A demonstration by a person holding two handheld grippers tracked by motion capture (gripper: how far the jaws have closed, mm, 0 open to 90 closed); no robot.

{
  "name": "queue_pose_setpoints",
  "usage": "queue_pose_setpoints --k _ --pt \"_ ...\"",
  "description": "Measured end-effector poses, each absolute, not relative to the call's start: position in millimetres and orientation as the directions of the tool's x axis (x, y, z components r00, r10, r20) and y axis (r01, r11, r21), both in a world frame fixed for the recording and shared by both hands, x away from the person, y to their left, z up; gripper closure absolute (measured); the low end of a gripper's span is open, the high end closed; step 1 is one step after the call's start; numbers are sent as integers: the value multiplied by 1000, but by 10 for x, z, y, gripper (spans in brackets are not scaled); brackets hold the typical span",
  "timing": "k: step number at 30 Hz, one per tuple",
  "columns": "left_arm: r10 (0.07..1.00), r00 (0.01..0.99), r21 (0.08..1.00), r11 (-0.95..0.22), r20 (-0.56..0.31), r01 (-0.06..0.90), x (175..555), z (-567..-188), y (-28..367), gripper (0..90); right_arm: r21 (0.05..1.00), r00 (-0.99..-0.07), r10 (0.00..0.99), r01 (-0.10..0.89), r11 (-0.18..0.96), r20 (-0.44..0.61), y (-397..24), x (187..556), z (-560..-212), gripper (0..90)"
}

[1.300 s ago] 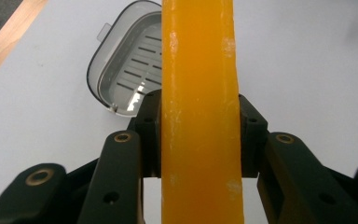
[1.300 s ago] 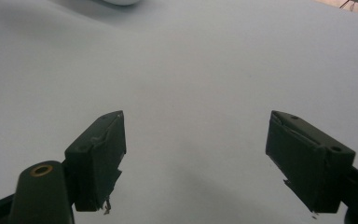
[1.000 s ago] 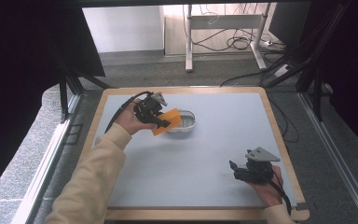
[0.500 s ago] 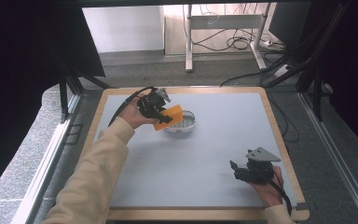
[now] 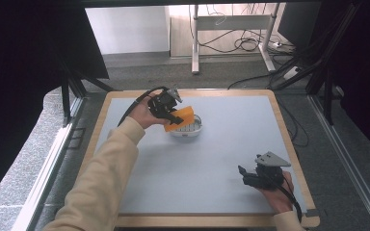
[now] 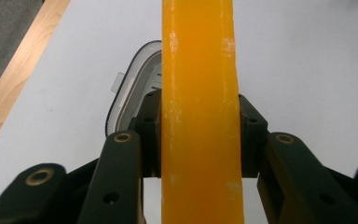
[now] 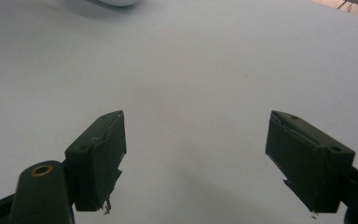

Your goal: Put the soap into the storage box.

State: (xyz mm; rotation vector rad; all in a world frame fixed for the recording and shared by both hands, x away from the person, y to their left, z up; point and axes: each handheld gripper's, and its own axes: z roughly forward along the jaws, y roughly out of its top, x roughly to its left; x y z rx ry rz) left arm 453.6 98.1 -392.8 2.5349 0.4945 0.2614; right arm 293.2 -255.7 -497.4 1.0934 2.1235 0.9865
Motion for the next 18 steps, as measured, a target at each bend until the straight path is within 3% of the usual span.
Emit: queue_pose_setpoints --k 18 --pt "355 932 515 -813 71 271 4688 -4028 862 621 802 -514 847 445 399 -137 -2569 2928 -4976 204"
